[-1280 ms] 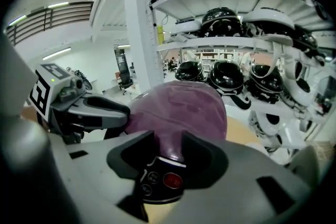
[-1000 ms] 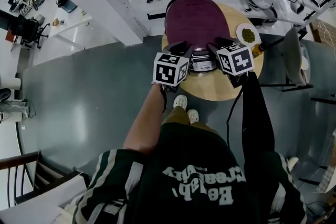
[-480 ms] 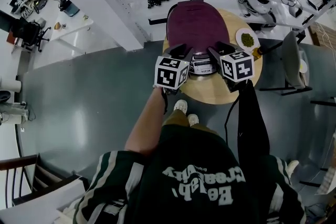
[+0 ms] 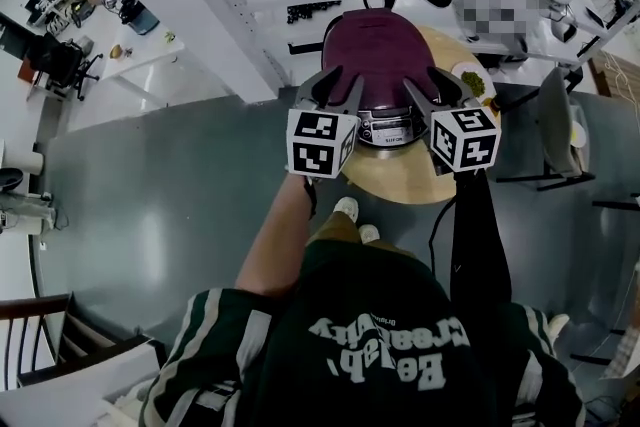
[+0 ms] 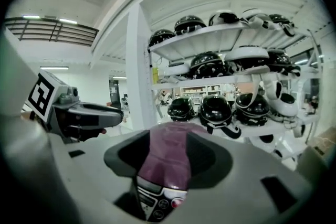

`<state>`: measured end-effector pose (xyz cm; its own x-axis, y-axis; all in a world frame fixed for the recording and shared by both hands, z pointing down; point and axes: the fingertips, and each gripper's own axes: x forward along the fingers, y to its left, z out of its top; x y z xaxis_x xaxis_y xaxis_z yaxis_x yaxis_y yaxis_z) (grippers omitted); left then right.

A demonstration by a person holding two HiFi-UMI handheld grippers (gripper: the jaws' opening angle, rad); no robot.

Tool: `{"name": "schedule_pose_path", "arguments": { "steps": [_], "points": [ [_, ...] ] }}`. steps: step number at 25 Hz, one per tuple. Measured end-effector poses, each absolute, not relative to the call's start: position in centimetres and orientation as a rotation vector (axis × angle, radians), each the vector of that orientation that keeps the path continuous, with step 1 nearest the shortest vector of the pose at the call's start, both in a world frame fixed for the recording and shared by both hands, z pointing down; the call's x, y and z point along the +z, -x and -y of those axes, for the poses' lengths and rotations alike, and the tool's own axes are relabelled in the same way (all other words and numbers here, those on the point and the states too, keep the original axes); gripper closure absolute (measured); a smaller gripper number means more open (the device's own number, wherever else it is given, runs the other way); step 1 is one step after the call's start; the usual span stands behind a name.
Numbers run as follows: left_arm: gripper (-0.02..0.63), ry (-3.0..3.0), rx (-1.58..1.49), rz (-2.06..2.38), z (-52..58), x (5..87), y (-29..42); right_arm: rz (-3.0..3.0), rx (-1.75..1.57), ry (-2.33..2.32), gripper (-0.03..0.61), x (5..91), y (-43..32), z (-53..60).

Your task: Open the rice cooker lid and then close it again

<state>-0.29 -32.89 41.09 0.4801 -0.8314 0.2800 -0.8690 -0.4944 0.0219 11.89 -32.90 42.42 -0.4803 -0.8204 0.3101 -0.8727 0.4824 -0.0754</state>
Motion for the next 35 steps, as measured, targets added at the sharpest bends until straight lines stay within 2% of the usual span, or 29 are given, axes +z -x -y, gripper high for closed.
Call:
{"name": "schedule_pose_path", "arguments": {
  "steps": [8,14,17,19,20,35],
  "points": [
    [0.463,-2.669,0.251,1.695,32.4,35.5,1.9,2.562,0.141,-1.569,0.333,38.3,-12.2,32.0],
    [0.466,-2.741,0.216,1.667,31.2,34.5,1.2,2.584,0.067,-1.571,0.336,37.4,-12.3,31.4],
    [0.488,-2.753,0.193,1.672,31.1,34.1,1.0,2.571,0.052,-1.586,0.386,37.4,-12.5,31.4],
    [0.556,-2.747,0.190,1.702,31.1,33.9,1.2,2.553,0.036,-1.611,0.490,37.3,-12.8,31.4],
    [0.614,-2.742,0.196,1.718,31.2,33.9,1.4,2.549,0.028,-1.620,0.573,37.2,-13.0,31.4],
    [0.614,-2.733,0.178,1.769,30.8,33.6,2.1,2.521,-0.054,-1.627,0.575,36.9,-13.1,30.9]
  ]
}}
